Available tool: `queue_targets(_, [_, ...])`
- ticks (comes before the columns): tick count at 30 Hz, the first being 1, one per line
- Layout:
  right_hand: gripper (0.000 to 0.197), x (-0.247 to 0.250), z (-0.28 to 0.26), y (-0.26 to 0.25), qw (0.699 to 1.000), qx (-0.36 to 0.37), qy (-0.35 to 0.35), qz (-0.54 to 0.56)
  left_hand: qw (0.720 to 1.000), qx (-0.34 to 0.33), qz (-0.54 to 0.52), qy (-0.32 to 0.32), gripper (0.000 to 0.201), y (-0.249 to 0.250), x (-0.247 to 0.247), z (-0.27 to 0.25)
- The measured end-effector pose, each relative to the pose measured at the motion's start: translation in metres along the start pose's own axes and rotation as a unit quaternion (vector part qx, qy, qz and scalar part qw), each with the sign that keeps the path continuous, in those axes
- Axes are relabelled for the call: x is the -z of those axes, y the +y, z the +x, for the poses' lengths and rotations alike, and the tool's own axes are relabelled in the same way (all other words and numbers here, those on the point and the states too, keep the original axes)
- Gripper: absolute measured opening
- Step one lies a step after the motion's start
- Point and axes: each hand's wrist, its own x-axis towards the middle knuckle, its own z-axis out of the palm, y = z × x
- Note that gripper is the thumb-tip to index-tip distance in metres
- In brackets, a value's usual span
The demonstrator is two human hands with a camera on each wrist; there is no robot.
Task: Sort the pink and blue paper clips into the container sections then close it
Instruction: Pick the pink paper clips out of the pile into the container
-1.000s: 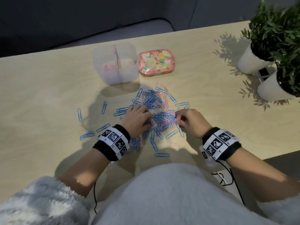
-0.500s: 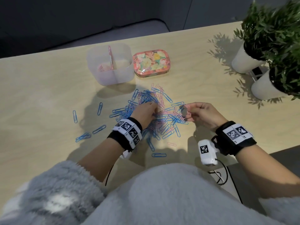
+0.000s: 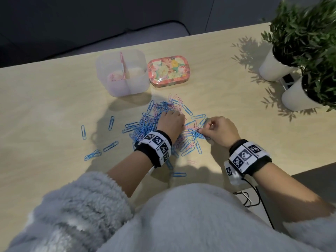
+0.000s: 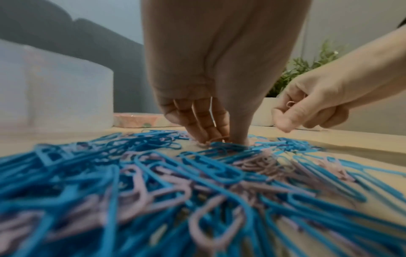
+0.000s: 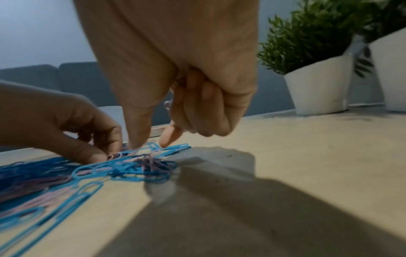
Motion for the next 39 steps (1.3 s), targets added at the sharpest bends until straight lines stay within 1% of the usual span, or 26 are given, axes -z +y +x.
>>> queue_targets(1, [0.029, -0.001, -0.002, -0.001, 1.000, 0.004, -0.011, -0.024, 0.999, -0.002, 0.032, 0.004, 0.020, 0.000, -0.002, 0.000])
queue_targets(3, [0.026, -0.005, -0.005, 0.001, 1.000, -0.002, -0.027, -0.013, 0.997, -0.018, 0.070, 0.004, 0.018, -0.003, -0.004, -0.002])
queue_targets(5, [0.028, -0.005, -0.005, 0.004, 0.998, -0.009, -0.053, 0.032, 0.997, -0.033, 0.063, -0.004, 0.016, -0.008, -0.003, -0.003])
queue_targets(6, [0.029, -0.004, -0.006, 0.005, 0.994, -0.011, -0.066, 0.082, 0.999, -0.031, 0.038, -0.007, 0.016, -0.012, 0.001, -0.005])
queue_targets(8, [0.031, 0.004, -0.009, 0.002, 0.974, -0.019, -0.081, 0.213, 0.999, -0.004, -0.046, -0.005, 0.019, -0.020, 0.009, -0.009])
queue_targets(10, [0.033, 0.015, -0.011, -0.002, 0.942, -0.049, -0.080, 0.324, 0.986, 0.034, -0.165, 0.000, 0.016, -0.031, 0.017, -0.015])
queue_targets(11, [0.034, 0.020, -0.011, -0.004, 0.922, -0.068, -0.081, 0.373, 0.973, 0.051, -0.227, -0.006, 0.015, -0.037, 0.019, -0.017])
queue_targets(13, [0.030, 0.025, -0.005, -0.005, 0.893, -0.089, -0.078, 0.434, 0.942, 0.081, -0.325, -0.033, 0.012, -0.045, 0.024, -0.018])
queue_targets(14, [0.028, 0.026, -0.002, -0.007, 0.891, -0.091, -0.075, 0.438, 0.926, 0.097, -0.362, -0.046, 0.010, -0.048, 0.026, -0.017])
queue_targets(15, [0.027, 0.023, 0.002, -0.007, 0.895, -0.091, -0.071, 0.430, 0.909, 0.113, -0.397, -0.056, 0.011, -0.050, 0.028, -0.016])
queue_targets(16, [0.027, 0.020, 0.006, -0.008, 0.909, -0.079, -0.068, 0.405, 0.891, 0.135, -0.428, -0.064, 0.018, -0.050, 0.029, -0.015])
queue_targets(17, [0.024, 0.016, 0.009, -0.010, 0.930, -0.048, -0.064, 0.359, 0.872, 0.158, -0.458, -0.065, 0.023, -0.050, 0.031, -0.015])
queue_targets(19, [0.009, 0.013, 0.015, -0.013, 0.976, 0.051, -0.065, 0.204, 0.837, 0.194, -0.509, -0.061, 0.030, -0.049, 0.030, -0.013])
queue_targets(20, [0.012, 0.013, 0.017, -0.016, 0.987, 0.094, -0.076, 0.110, 0.821, 0.202, -0.530, -0.060, 0.033, -0.048, 0.029, -0.013])
queue_targets(21, [0.021, 0.012, 0.019, -0.016, 0.989, 0.125, -0.083, 0.019, 0.807, 0.203, -0.552, -0.059, 0.036, -0.046, 0.028, -0.013])
queue_targets(22, [0.027, 0.012, 0.019, -0.017, 0.984, 0.142, -0.087, -0.061, 0.799, 0.199, -0.564, -0.062, 0.037, -0.044, 0.027, -0.013])
queue_targets(23, [0.029, 0.012, 0.019, -0.018, 0.977, 0.153, -0.087, -0.120, 0.798, 0.189, -0.568, -0.068, 0.036, -0.042, 0.026, -0.013])
queue_targets(25, [0.023, 0.011, 0.015, -0.018, 0.965, 0.177, -0.085, -0.175, 0.813, 0.168, -0.549, -0.094, 0.029, -0.037, 0.025, -0.012])
queue_targets(27, [0.010, 0.009, 0.008, -0.016, 0.959, 0.194, -0.078, -0.190, 0.843, 0.148, -0.502, -0.120, 0.025, -0.030, 0.026, -0.010])
queue_targets(29, [0.009, 0.007, 0.003, -0.012, 0.961, 0.192, -0.068, -0.187, 0.898, 0.105, -0.409, -0.122, 0.018, -0.024, 0.024, -0.008])
queue_targets(31, [0.014, 0.004, 0.000, -0.009, 0.966, 0.185, -0.070, -0.168, 0.951, 0.072, -0.283, -0.102, 0.021, -0.020, 0.019, -0.007])
queue_targets(33, [0.017, 0.001, 0.000, -0.006, 0.975, 0.164, -0.076, -0.133, 0.978, 0.049, -0.187, -0.079, 0.022, -0.015, 0.014, -0.007])
queue_targets(34, [0.020, 0.000, 0.001, -0.004, 0.982, 0.145, -0.072, -0.100, 0.985, 0.033, -0.155, -0.071, 0.021, -0.012, 0.011, -0.006])
queue_targets(36, [0.028, 0.003, 0.003, -0.003, 0.993, 0.097, -0.060, 0.035, 0.991, 0.010, -0.118, -0.057, 0.016, -0.007, 0.007, -0.004])
queue_targets(37, [0.031, 0.005, 0.004, -0.003, 0.988, 0.071, -0.058, 0.120, 0.993, 0.007, -0.108, -0.055, 0.015, -0.006, 0.006, -0.004])
queue_targets(39, [0.034, 0.012, 0.003, -0.006, 0.969, 0.028, -0.051, 0.241, 0.994, 0.000, -0.091, -0.064, 0.015, -0.004, 0.004, -0.003])
